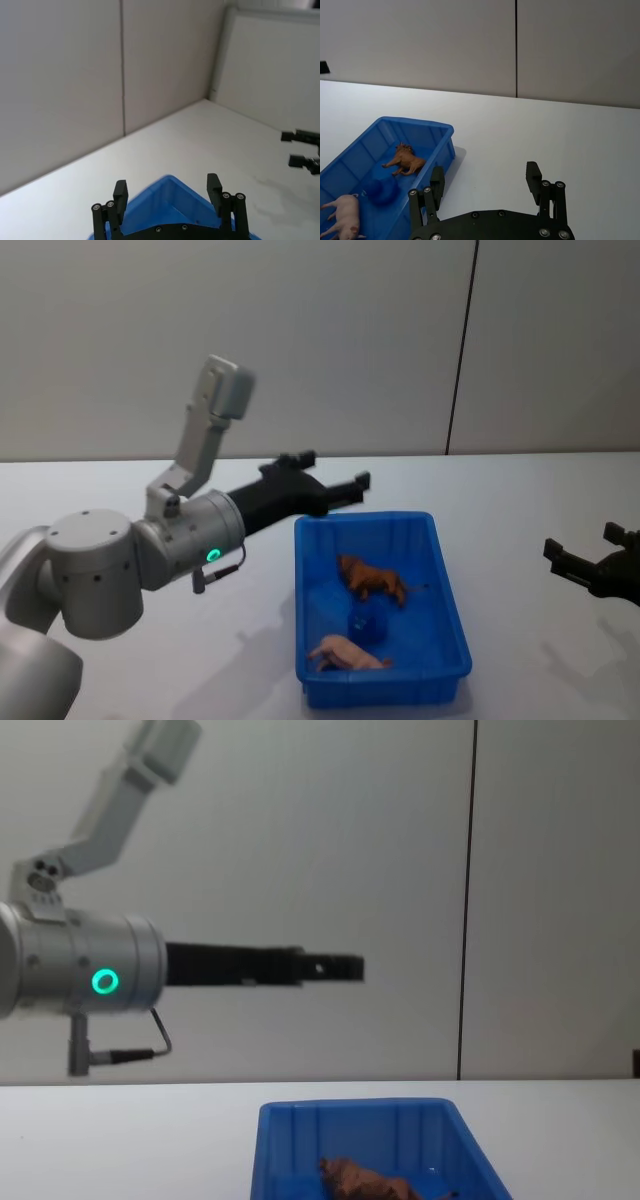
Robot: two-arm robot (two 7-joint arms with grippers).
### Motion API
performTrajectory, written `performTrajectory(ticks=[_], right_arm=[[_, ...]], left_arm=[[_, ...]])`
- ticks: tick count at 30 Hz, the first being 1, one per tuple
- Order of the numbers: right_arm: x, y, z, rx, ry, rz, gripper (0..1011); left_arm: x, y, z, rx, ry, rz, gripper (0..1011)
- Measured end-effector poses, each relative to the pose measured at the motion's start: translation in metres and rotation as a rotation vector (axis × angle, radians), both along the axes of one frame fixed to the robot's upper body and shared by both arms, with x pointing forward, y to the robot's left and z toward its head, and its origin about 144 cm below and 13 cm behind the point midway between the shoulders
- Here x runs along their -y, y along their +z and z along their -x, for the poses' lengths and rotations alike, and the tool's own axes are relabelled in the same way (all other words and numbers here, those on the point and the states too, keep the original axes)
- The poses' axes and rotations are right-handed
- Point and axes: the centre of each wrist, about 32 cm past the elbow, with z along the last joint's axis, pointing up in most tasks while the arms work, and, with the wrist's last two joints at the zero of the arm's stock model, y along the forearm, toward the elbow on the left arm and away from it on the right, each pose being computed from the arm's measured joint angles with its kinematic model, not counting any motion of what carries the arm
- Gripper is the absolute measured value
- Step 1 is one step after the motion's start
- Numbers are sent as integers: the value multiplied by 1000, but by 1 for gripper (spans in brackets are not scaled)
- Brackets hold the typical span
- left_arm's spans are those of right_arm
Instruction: Pick up the two dolls from the table and place them into the box.
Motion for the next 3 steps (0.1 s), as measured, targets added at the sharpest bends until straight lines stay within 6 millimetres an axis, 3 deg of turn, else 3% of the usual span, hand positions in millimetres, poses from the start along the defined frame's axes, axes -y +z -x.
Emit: performTrajectory(ticks=[3], right_arm=[[0, 0, 0, 0, 0, 0, 1003]], left_arm=[[-4, 2, 4, 43, 45, 28, 1001]])
